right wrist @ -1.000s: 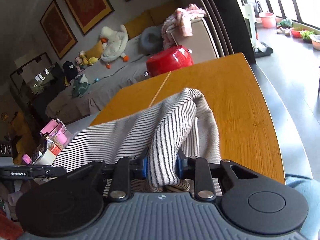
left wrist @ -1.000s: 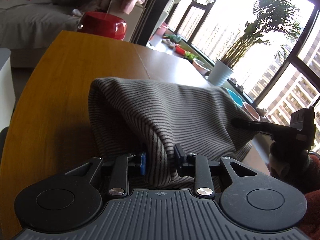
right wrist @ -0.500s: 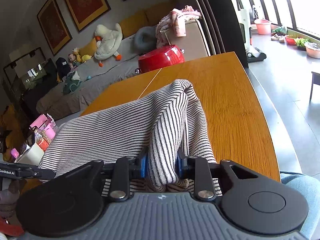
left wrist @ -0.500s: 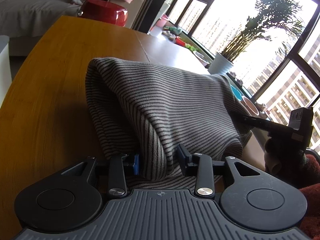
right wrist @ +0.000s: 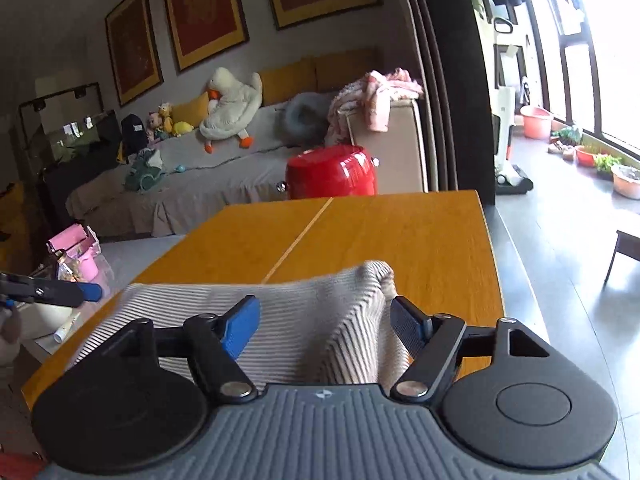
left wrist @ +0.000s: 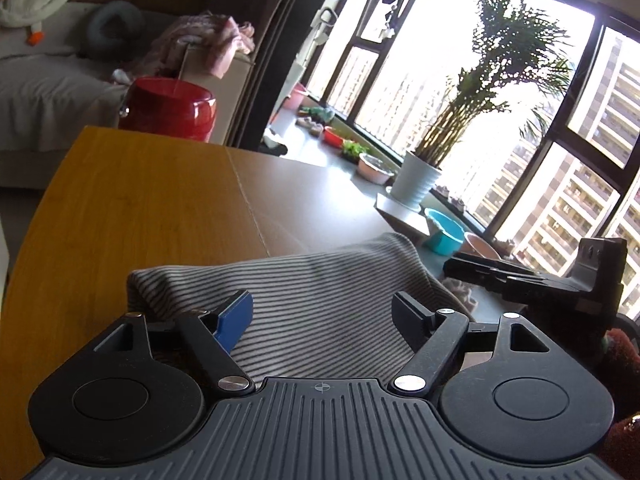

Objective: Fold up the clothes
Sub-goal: 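Fold the hem toward the collar with both tools and release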

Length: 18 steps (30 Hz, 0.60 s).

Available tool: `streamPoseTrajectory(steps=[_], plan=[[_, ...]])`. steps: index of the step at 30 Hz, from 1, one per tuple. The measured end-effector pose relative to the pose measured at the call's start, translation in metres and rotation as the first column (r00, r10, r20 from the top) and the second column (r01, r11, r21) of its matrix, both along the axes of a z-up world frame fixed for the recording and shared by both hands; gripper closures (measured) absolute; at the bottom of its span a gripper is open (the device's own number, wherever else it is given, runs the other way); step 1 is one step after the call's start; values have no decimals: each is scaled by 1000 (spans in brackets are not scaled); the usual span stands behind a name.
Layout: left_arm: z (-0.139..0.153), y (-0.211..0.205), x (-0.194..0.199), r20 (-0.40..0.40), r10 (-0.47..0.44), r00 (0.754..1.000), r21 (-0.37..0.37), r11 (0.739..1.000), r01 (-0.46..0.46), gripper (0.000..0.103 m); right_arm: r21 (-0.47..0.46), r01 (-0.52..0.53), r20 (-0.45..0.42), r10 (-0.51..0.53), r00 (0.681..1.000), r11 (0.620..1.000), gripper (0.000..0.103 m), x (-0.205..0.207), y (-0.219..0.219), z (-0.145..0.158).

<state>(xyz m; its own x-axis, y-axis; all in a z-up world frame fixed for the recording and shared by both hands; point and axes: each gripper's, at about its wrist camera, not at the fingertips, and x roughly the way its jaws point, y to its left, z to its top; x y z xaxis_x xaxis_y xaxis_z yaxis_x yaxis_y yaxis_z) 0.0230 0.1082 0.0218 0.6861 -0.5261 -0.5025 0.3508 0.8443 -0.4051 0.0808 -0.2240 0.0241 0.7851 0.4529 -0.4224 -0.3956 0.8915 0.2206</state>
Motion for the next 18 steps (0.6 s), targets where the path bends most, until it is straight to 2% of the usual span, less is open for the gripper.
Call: streamPoseTrajectory(steps=[4, 5, 7, 9, 13, 18], plan=[[-37, -24, 11, -145, -64, 987, -23, 998, 61, 21, 8, -82, -5, 82, 997, 997, 19, 14, 24, -1], [-45, -28, 7, -148, -74, 986, -9, 997, 73, 20, -1, -95, -31, 94, 995, 996, 17, 18, 29, -8], [-45, -33, -3, -89, -103, 991, 51, 993, 108, 17, -19, -118, -85, 116, 990, 993, 15, 28, 38, -22], [-46, -29, -6, -87, -119, 989, 36, 992, 123, 14, -47, -121, -130, 114, 985, 991, 14, 35, 42, -39], [-50, -17, 5, -111, -146, 983, -27, 989, 144, 14, -106, -163, -91, 153, 984, 981, 5, 28, 50, -45], [-48, -14, 37, -91, -172, 981, 22, 984, 174, 14, -143, -177, -91, 166, 982, 974, 0, 27, 57, -47]])
